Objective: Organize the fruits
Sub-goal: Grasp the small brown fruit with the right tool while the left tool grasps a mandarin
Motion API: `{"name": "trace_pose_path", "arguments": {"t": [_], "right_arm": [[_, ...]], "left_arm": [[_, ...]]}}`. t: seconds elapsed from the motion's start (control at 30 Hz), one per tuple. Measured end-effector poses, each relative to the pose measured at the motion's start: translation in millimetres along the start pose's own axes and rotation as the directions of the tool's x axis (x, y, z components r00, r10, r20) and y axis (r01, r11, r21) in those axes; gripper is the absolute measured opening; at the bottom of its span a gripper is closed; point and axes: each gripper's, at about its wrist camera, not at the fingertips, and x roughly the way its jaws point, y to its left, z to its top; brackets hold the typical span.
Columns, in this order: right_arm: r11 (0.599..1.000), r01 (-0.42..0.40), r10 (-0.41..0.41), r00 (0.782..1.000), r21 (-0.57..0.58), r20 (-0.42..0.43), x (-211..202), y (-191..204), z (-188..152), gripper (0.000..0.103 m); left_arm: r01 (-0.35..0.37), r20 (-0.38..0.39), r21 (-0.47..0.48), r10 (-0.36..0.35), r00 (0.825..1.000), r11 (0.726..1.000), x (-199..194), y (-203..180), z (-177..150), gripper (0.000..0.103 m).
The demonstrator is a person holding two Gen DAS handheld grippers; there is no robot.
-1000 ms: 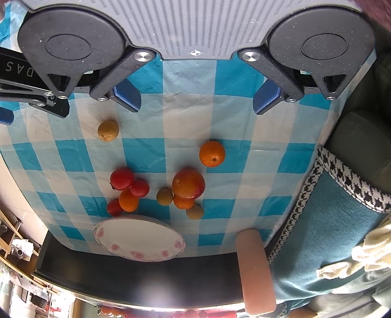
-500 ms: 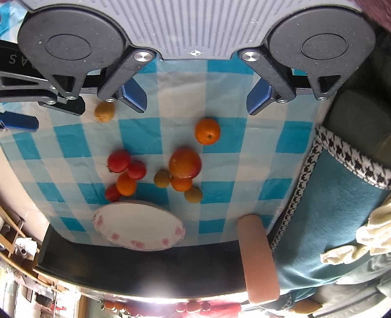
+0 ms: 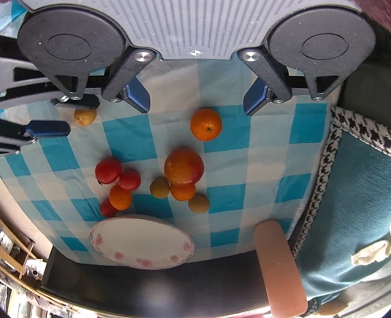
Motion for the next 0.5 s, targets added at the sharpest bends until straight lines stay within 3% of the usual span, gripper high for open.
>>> {"name": "trace_pose_path", "arguments": {"t": [0.1, 0.23, 0.5], "right_arm": [[0.999, -0.005, 0.004, 1.0, -0.033, -0.021, 9, 1, 0, 0.055], [0.996, 0.035, -0.036, 0.999, -0.078, -0.003, 10, 6, -1, 0.041], [0.997, 0.013, -0.013, 1.0, -0.076, -0.01, 7, 7, 0, 0.04]], "left_arm": [[0.03, -0.007, -0.02, -0.03, 1.0, 0.999, 4, 6, 4, 0.079], [0.043, -0.008, -0.04, -0.043, 0.999, 0.998, 8, 15, 12, 0.069], [0.071, -0.045, -0.03, -0.073, 0.996, 0.997, 25, 17, 19, 0.056]]}}
